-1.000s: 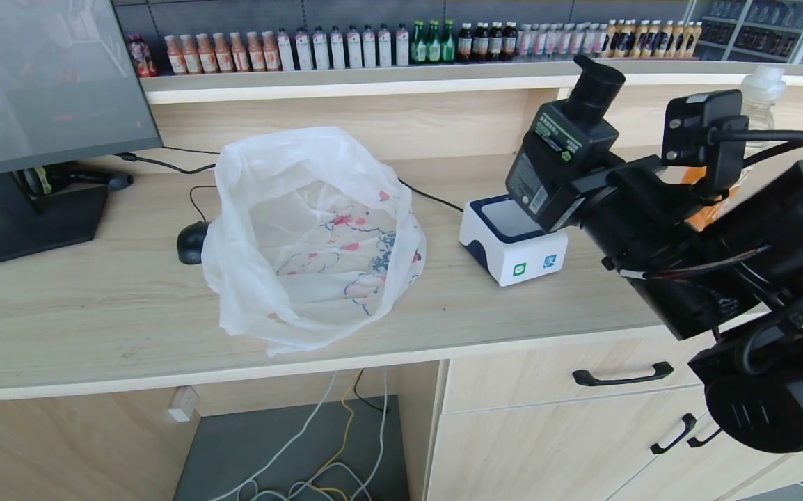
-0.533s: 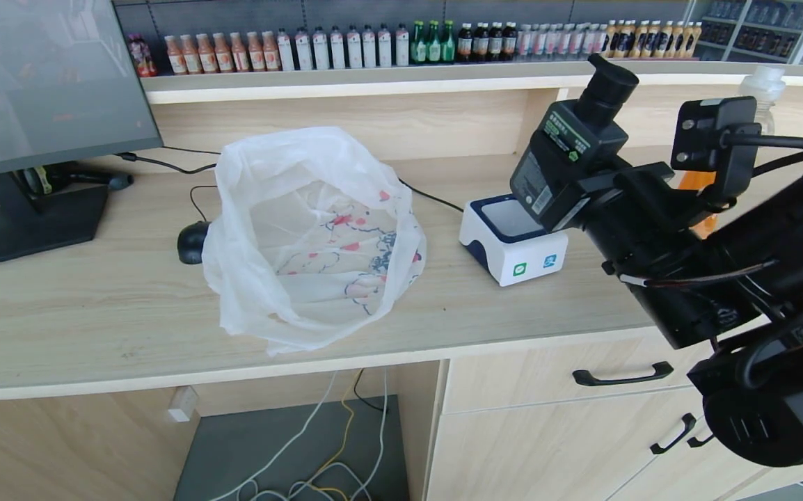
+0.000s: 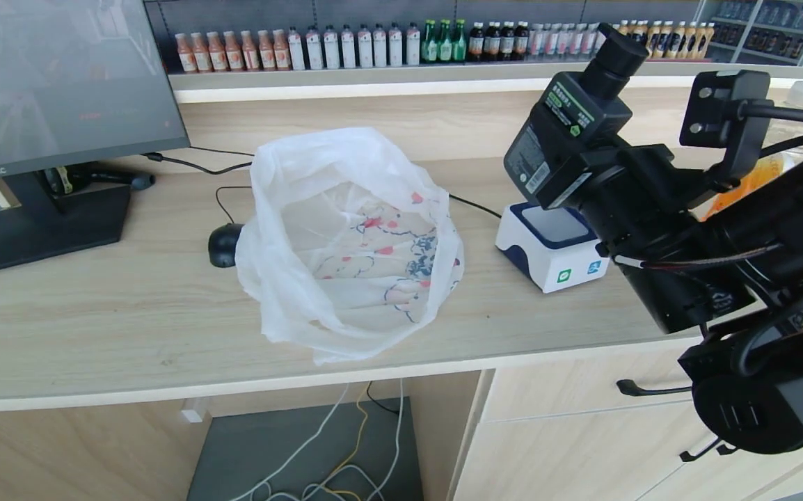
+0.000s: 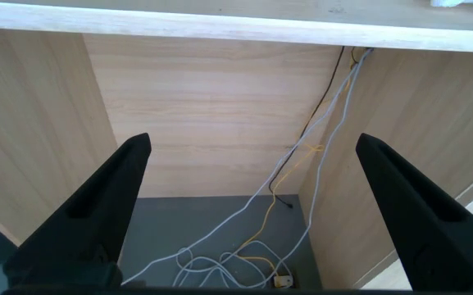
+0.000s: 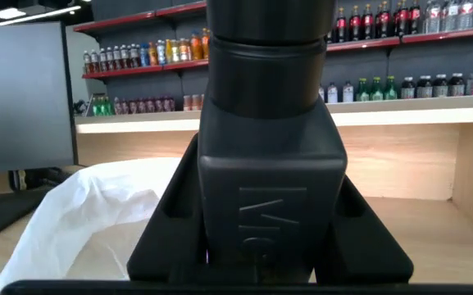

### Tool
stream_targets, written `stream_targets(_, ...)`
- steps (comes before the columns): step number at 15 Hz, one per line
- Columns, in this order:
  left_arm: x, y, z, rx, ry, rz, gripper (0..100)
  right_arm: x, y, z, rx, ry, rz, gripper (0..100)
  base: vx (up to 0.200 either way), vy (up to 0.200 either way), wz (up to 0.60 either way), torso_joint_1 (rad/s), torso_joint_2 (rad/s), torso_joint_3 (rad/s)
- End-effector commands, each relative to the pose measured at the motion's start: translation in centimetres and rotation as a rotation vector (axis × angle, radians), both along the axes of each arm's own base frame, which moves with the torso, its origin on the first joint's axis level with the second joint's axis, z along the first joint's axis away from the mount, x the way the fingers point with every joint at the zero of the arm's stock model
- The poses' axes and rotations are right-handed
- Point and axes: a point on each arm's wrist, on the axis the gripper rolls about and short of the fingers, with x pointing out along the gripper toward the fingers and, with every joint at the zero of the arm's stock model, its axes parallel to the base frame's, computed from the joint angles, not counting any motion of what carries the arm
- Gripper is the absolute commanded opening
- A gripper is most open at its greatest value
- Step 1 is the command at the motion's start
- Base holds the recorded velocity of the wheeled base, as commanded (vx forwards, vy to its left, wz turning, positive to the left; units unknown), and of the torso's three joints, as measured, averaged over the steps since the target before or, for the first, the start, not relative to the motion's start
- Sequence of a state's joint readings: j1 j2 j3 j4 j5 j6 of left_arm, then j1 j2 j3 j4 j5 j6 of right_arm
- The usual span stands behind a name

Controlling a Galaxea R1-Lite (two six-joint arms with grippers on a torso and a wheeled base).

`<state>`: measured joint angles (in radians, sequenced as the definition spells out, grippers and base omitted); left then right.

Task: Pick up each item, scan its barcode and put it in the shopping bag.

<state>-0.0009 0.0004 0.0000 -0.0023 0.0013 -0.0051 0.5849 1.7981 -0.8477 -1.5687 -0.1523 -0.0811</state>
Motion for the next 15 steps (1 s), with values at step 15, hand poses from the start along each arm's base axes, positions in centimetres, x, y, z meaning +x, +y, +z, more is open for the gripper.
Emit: stream_targets(15,0.0,0.0,0.0,0.011,-0.001,0.001,100,-1.7,2.9,-0.6,-0.019,0.011,0.1,0,0.0,0.12,0.0,0.0,0.0,0.001)
